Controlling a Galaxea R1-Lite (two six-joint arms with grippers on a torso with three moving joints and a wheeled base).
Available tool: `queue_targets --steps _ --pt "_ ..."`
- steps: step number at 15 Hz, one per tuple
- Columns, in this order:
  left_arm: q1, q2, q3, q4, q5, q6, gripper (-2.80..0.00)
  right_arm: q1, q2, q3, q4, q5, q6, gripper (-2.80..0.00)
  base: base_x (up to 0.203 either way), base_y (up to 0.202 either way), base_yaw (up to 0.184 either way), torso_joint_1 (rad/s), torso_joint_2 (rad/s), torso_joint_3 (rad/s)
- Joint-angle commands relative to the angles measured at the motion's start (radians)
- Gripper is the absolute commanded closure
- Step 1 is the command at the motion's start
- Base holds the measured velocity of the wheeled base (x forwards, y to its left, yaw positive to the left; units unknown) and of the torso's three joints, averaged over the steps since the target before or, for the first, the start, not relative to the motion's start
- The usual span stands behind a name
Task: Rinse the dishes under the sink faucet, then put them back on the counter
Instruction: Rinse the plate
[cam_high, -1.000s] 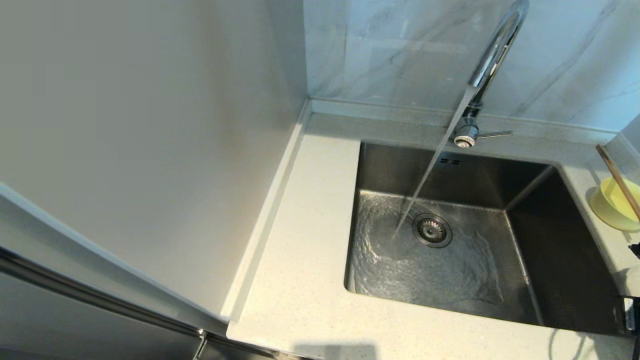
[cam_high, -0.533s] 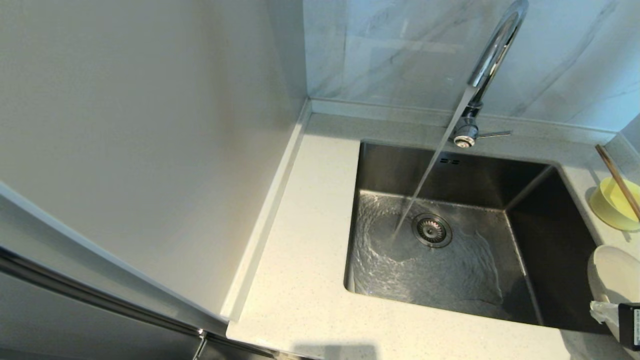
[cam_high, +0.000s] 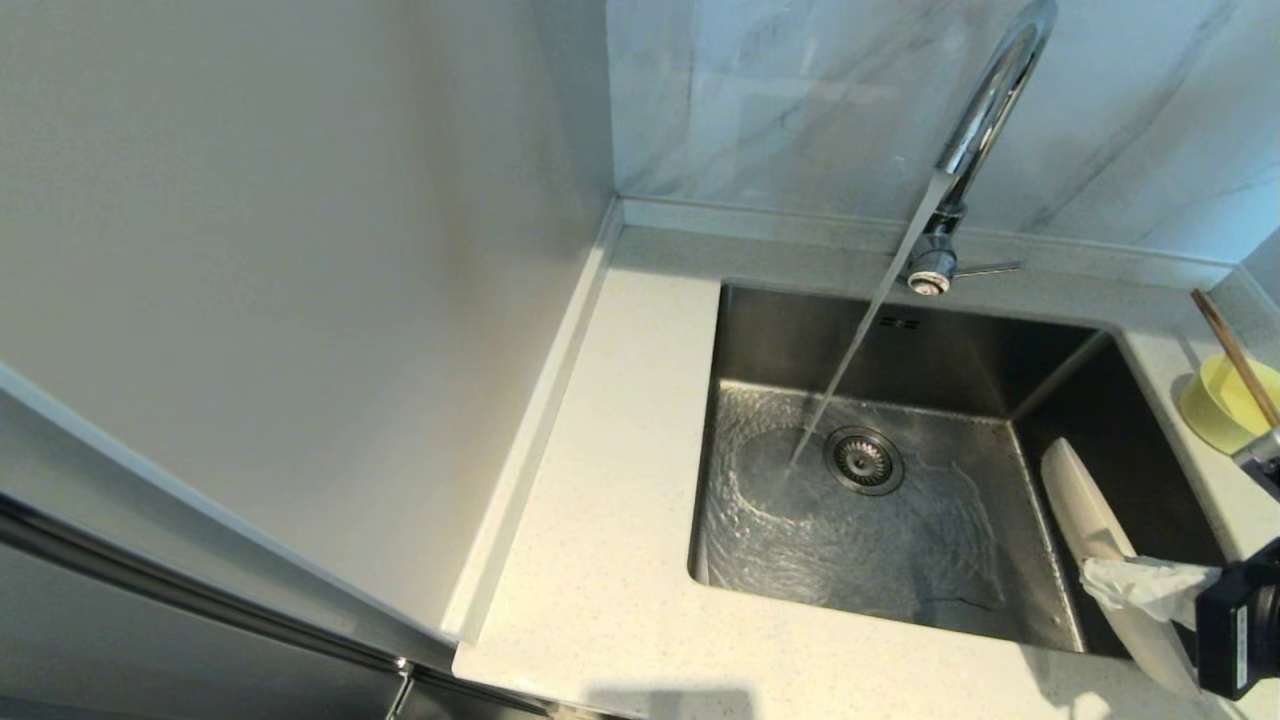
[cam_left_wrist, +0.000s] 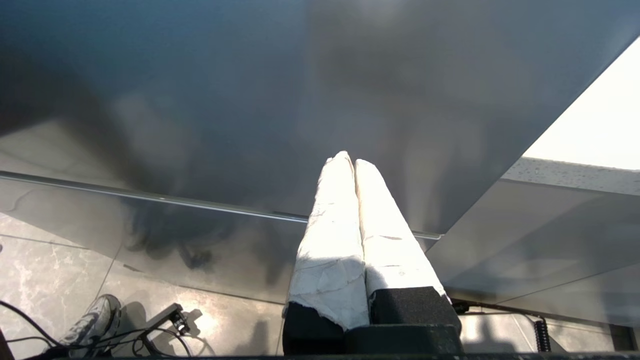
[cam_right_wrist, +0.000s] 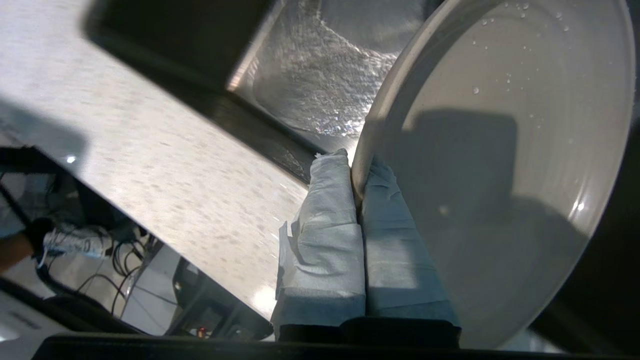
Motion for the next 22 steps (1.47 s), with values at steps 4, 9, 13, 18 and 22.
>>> queue_targets --steps 4,9,13,18,22 --pt "0.000 0.000 0.000 0.000 0.000 0.001 0.00 0.182 0.121 -0.162 -0.003 0.000 -0.006 0.00 0.000 0.000 0.000 0.000 0.00 0.000" --pt "0.000 0.000 0.000 0.000 0.000 0.001 0.00 0.375 0.231 -0.302 -0.005 0.009 -0.013 0.00 0.000 0.000 0.000 0.000 0.00 0.000" --pt "0.000 0.000 0.000 0.000 0.000 0.000 0.00 0.443 0.372 -0.466 -0.005 -0.031 -0.013 0.00 0.000 0.000 0.000 0.000 0.00 0.000" --pt "0.000 0.000 0.000 0.000 0.000 0.000 0.00 0.443 0.537 -0.636 -0.005 -0.085 -0.005 0.00 0.000 0.000 0.000 0.000 0.00 0.000" --pt "0.000 0.000 0.000 0.000 0.000 0.001 0.00 0.430 0.636 -0.723 -0.037 -0.222 0.025 0.00 0.000 0.000 0.000 0.000 0.00 0.000"
